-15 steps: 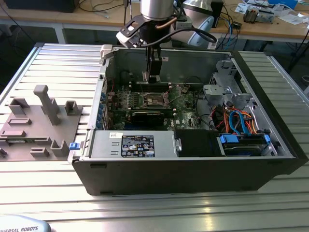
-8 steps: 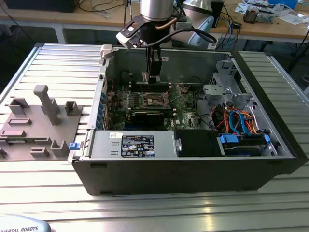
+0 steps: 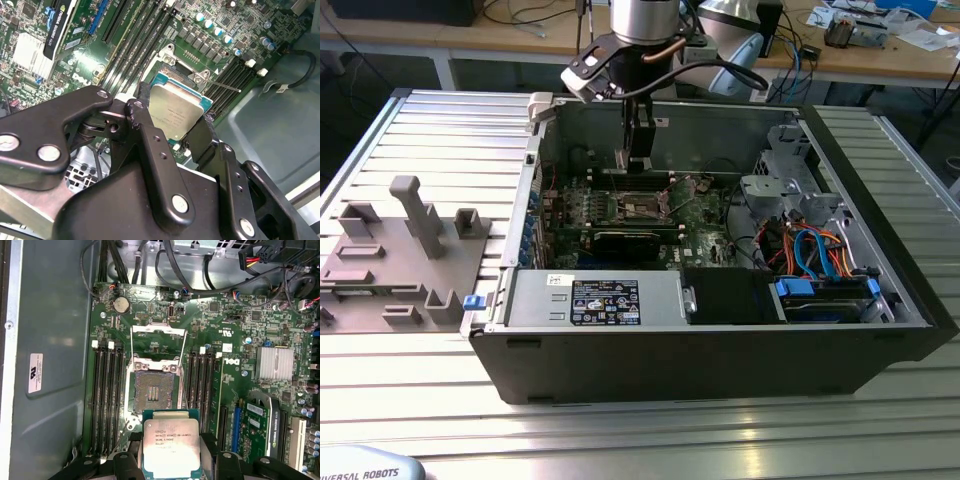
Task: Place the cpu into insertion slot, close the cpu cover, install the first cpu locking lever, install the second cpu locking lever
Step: 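Place the cpu into insertion slot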
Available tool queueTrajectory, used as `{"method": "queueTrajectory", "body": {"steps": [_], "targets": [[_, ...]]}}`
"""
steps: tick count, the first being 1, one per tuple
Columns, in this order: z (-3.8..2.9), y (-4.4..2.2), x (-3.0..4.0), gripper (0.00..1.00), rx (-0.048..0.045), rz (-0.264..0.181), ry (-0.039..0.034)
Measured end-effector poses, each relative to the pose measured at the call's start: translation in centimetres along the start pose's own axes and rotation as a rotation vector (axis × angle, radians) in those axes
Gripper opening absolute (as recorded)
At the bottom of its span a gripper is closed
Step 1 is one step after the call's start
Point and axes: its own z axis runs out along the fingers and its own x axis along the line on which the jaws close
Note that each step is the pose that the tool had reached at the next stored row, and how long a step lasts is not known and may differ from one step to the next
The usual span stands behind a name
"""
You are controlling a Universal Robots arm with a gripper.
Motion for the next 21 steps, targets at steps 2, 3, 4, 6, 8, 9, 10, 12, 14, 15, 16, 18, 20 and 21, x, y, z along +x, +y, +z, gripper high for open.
{"method": "queueTrajectory", "body": {"steps": [2,3,4,6,8,9,10,12,14,15,16,18,20,21], "targets": [[0.03,0.00,0.00,0.54,0.0000,0.000,0.0000],[0.06,0.00,0.00,0.54,0.0000,0.000,0.0000],[0.07,0.00,0.00,0.54,0.0000,0.000,0.0000],[0.10,0.00,0.00,0.54,0.0001,0.000,-0.0001],[0.13,0.00,0.00,0.54,0.0000,0.000,0.0000],[0.15,0.00,0.01,0.54,0.0000,0.000,0.0000],[0.18,0.00,0.01,0.54,0.0000,0.000,-0.0001],[0.21,0.00,0.01,0.54,-0.0001,0.000,0.0000],[0.24,0.00,0.01,0.54,0.0000,0.000,0.0000],[0.27,0.00,0.01,0.54,0.0000,0.000,0.0000],[0.29,0.00,0.01,0.54,0.0000,0.000,0.0000],[0.33,0.00,0.01,0.54,0.0000,0.000,0.0000],[0.37,0.00,0.01,0.54,0.0000,0.000,0.0000],[0.39,0.00,0.01,0.54,0.0000,0.000,0.0000]]}}
